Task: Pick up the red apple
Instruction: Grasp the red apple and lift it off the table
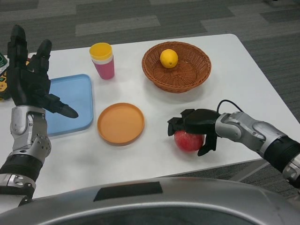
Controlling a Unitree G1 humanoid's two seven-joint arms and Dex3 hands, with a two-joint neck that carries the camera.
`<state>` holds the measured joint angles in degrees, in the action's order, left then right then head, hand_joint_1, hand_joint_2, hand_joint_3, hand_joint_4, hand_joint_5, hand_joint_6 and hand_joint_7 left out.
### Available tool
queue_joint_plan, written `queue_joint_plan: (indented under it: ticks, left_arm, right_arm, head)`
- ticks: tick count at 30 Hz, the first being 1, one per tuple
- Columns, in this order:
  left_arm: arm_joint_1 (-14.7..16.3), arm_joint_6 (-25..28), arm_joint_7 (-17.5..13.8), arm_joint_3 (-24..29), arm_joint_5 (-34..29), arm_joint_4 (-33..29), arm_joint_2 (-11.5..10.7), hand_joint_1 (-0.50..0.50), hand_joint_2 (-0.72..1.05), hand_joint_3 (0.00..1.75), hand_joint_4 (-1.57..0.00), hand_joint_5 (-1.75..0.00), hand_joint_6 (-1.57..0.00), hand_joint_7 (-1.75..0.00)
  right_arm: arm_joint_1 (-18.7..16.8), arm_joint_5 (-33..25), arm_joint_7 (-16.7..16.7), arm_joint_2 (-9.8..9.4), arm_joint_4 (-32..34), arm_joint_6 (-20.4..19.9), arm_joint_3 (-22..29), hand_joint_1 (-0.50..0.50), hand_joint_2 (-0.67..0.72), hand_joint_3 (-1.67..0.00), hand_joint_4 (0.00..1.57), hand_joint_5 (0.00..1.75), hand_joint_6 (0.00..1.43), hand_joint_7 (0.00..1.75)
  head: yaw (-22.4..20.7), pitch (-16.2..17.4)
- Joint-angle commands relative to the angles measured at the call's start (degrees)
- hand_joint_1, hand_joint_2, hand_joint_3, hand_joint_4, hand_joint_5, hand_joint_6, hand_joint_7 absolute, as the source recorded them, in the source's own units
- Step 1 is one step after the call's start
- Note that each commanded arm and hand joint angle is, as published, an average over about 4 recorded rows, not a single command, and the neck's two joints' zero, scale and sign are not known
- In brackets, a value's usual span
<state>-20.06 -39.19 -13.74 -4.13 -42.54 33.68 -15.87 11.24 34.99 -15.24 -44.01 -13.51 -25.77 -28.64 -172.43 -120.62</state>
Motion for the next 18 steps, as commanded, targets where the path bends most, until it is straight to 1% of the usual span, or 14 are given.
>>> queue_joint_plan:
  ticks: [1, 4, 5, 6, 8, 11, 12, 14, 16, 18]
  left_arm:
    - [0.5, -0.5, 0.0, 0.0, -0.3, 0.0, -0.3, -0.50, -0.55, 0.00, 0.00, -0.62, 0.00, -0.14]
    - [0.5, -0.5, 0.0, 0.0, -0.3, -0.1, -0.3, -0.50, -0.55, 0.00, 0.00, -0.59, 0.00, -0.14]
    - [0.6, -0.5, 0.0, 0.1, -0.3, -0.1, -0.2, -0.50, -0.55, 0.00, 0.00, -0.56, 0.00, -0.14]
    - [0.6, -0.5, 0.0, 0.1, -0.3, -0.1, -0.2, -0.50, -0.55, 0.00, 0.00, -0.59, 0.00, -0.14]
    - [0.6, -0.5, 0.0, 0.1, -0.2, -0.1, -0.2, -0.50, -0.55, 0.00, 0.00, -0.56, 0.00, -0.14]
    - [0.6, -0.5, 0.0, 0.1, -0.2, -0.1, -0.2, -0.50, -0.55, 0.00, 0.00, -0.56, 0.00, -0.14]
    - [0.6, -0.5, 0.0, 0.1, -0.3, -0.1, -0.2, -0.50, -0.55, 0.00, 0.00, -0.59, 0.00, -0.14]
    - [0.6, -0.5, 0.0, 0.2, -0.2, -0.1, -0.2, -0.50, -0.55, 0.04, 0.00, -0.62, 0.00, -0.14]
    - [0.6, -0.5, 0.0, 0.3, -0.2, -0.1, -0.2, -0.50, -0.55, 0.07, 0.00, -0.56, 0.00, -0.14]
    - [0.6, -0.5, 0.0, 0.3, -0.3, -0.1, -0.1, -0.50, -0.55, 0.04, 0.00, -0.51, 0.00, -0.14]
  right_arm:
    - [-1.0, -0.5, 0.3, 0.46, -0.2, -0.2, 2.1, -0.46, -0.60, -1.03, 0.64, 1.65, 0.47, 1.34]
    - [-2.2, -1.9, 0.8, 0.88, -0.2, -0.2, 5.3, -0.46, -0.60, -1.03, 0.74, 1.65, 0.62, 1.45]
    - [-3.0, -3.0, 1.3, 1.16, -0.2, -0.4, 7.0, -0.46, -0.60, -1.05, 0.74, 1.65, 0.66, 1.47]
    - [-3.6, -4.0, 1.8, 1.38, -0.2, -0.5, 8.2, -0.46, -0.60, -1.05, 0.74, 1.65, 0.70, 1.47]
    - [-5.0, -7.2, 3.7, 1.95, -0.2, -1.3, 10.9, -0.46, -0.60, -1.05, 0.75, 1.65, 0.73, 1.47]
    - [-7.4, -11.9, 6.9, 2.79, -0.3, -2.8, 14.3, -0.46, -0.60, -1.03, 0.77, 1.65, 0.77, 1.50]
    - [-8.1, -13.3, 7.8, 3.05, -0.3, -3.2, 15.3, -0.46, -0.60, -1.03, 0.77, 1.65, 0.79, 1.52]
    - [-9.7, -16.3, 10.2, 3.58, 0.0, -4.2, 17.0, -0.46, -0.60, -1.03, 0.79, 1.65, 0.81, 1.54]
    - [-11.2, -19.8, 13.6, 4.33, 0.8, -5.3, 18.8, -0.46, -0.60, -1.03, 0.83, 1.65, 0.86, 1.54]
    - [-12.5, -23.8, 17.4, 5.16, 1.6, -6.4, 20.2, -0.46, -0.60, -1.07, 0.91, 1.65, 0.92, 1.54]
  head:
    - [0.0, 0.0]
    - [-0.2, -0.1]
    - [-0.3, -0.1]
    - [-0.3, -0.1]
    - [-0.3, -0.1]
    - [-0.3, -0.2]
    - [-0.3, -0.5]
    - [-0.2, -0.9]
    - [-0.1, -1.1]
    - [0.4, -1.4]
